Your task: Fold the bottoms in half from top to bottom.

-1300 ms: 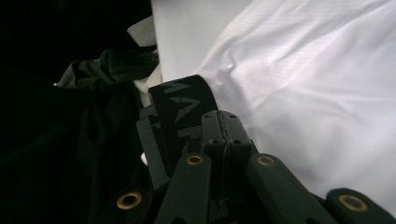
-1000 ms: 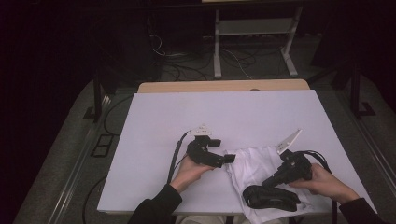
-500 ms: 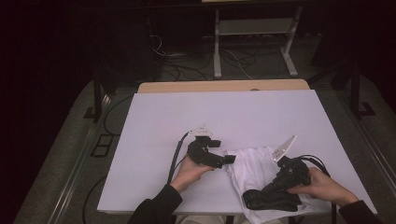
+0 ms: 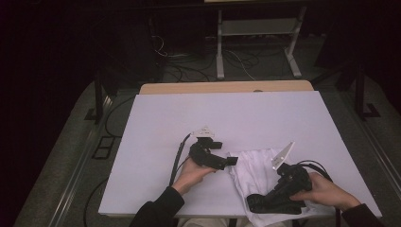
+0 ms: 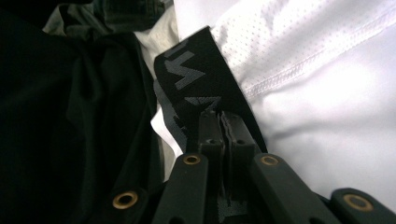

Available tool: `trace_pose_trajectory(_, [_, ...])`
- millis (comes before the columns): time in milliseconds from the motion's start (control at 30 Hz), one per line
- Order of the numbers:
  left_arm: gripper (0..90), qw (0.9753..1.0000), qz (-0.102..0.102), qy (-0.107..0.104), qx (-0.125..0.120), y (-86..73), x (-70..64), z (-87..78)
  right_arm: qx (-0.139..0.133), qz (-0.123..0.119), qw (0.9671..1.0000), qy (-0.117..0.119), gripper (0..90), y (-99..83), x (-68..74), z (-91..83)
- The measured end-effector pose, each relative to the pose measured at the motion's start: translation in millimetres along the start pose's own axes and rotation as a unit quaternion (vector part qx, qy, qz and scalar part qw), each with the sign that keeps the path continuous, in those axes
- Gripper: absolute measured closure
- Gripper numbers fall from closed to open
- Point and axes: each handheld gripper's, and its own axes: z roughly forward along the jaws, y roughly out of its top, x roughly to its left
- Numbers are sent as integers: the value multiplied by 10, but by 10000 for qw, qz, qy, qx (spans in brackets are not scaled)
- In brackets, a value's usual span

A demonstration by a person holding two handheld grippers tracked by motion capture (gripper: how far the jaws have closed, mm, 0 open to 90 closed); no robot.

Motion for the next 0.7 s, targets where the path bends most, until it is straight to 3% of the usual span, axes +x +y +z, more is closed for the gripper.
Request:
trace_pose_trajectory(500, [27, 10000, -28, 16, -13, 1, 24, 1, -677, -119, 9969, -390, 788, 74, 50, -326])
trace_pose_trajectory(700, [27, 10000, -47, 19, -9, 0, 33, 10, -877, -122, 9943, -599, 696, 88, 31, -410])
